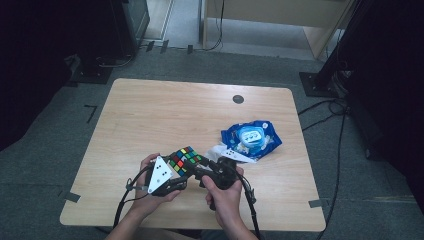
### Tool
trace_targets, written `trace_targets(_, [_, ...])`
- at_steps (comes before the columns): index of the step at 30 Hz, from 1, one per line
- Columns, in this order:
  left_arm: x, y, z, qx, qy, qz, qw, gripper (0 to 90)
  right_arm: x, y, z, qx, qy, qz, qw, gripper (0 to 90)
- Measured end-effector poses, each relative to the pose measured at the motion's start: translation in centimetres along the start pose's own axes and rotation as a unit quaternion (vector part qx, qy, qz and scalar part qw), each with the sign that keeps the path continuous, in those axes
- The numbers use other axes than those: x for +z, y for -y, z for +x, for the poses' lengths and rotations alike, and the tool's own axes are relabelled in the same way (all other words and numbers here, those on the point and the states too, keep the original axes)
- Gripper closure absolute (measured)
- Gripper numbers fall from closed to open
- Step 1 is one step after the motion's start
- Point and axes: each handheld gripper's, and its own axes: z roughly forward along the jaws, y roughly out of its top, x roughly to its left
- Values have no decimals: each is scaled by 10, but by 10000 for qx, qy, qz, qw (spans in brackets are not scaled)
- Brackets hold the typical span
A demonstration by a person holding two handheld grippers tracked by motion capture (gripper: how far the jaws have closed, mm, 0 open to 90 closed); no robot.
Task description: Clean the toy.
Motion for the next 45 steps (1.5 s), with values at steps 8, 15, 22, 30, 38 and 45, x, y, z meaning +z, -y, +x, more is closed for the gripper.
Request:
trace_targets(8, [1, 1, 2, -117, 128, 26, 9998, 338, 1, 2, -3, 129, -126, -21, 9998, 347])
trace_targets(15, [3, 2, 3, -138, 237, 76, 9996, 331, 1, 1, -4, 41, -64, 48, 10000, 349])
trace_targets(22, [1, 3, 7, -91, 313, 122, 9994, 233, -9, -10, -11, -71, 208, -78, 9997, 349])
trace_targets(30, [1, 11, 13, 279, 320, 322, 9986, 218, -33, -36, -20, 8, 255, -169, 9995, 348])
trace_targets(38, [1, 10, 9, 482, 324, 303, 9979, 231, -22, -34, -16, -107, -8, 558, 9984, 347])
trace_targets(45, [-1, 9, 9, 620, 268, 343, 9971, 223, -15, -32, -15, -126, -55, 803, 9967, 347])
